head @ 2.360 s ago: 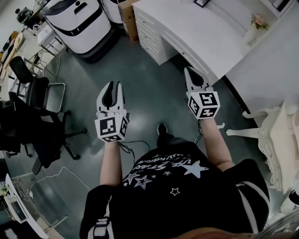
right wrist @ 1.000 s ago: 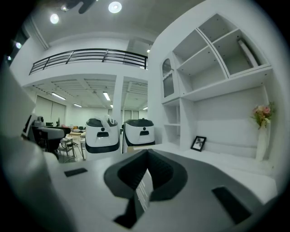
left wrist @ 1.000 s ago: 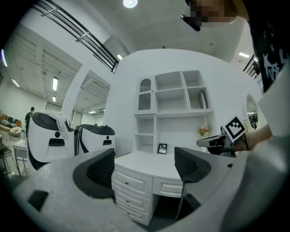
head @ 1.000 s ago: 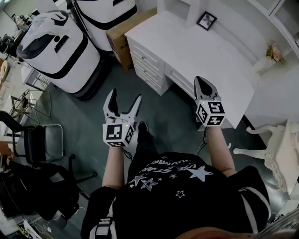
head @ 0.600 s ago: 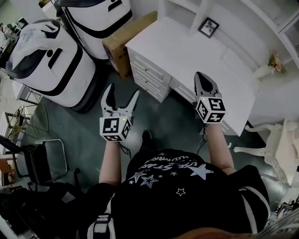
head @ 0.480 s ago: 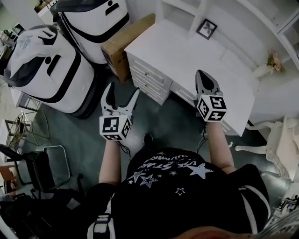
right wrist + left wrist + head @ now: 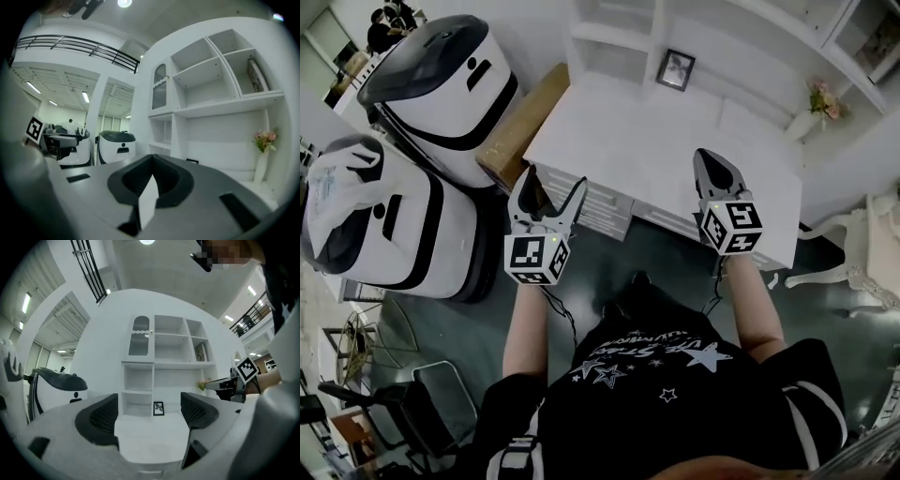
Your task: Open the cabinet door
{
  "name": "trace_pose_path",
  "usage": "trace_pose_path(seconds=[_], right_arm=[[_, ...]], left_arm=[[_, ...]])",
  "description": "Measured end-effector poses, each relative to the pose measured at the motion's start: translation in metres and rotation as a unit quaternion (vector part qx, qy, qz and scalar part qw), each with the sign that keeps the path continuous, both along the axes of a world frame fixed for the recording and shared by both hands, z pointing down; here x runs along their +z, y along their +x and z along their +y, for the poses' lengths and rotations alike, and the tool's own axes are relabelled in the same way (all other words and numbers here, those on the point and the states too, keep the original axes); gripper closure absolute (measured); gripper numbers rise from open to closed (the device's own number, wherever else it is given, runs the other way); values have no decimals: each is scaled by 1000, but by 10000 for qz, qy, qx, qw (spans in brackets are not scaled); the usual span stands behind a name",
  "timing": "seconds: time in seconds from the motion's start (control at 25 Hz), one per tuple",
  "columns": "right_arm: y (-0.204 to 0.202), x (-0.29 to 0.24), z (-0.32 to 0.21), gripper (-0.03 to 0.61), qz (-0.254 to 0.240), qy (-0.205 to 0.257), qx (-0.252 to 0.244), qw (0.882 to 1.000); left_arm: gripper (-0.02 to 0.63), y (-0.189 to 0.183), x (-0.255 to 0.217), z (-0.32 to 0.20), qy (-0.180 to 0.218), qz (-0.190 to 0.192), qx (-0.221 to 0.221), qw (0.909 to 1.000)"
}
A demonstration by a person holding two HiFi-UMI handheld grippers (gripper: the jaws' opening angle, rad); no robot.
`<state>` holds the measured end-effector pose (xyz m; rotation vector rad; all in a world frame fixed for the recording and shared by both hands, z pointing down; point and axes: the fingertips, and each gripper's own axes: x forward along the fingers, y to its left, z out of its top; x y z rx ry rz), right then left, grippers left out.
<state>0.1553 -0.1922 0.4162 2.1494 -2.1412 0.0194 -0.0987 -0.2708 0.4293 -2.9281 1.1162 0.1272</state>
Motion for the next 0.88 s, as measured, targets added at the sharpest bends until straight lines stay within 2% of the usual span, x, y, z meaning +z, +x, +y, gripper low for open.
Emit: trace_pose_path(seconds=[0.2, 0.48, 0.68, 0.88], right_arm=[[47, -48, -38, 574, 193, 441, 120, 9988], [104, -111, -111, 572, 291, 1037, 135, 9941], [137, -154, -151, 573, 588, 1328, 98, 9893], [163, -201, -176, 574, 893, 1575, 78, 9834]], left_arm=[[189, 48, -49, -50, 301, 209, 191, 9991], [187, 115, -108, -117, 808, 163, 426, 9957], [189, 166, -153, -159, 1227, 274, 576, 9904], [189, 213, -206, -187, 1407, 704, 724, 9849]])
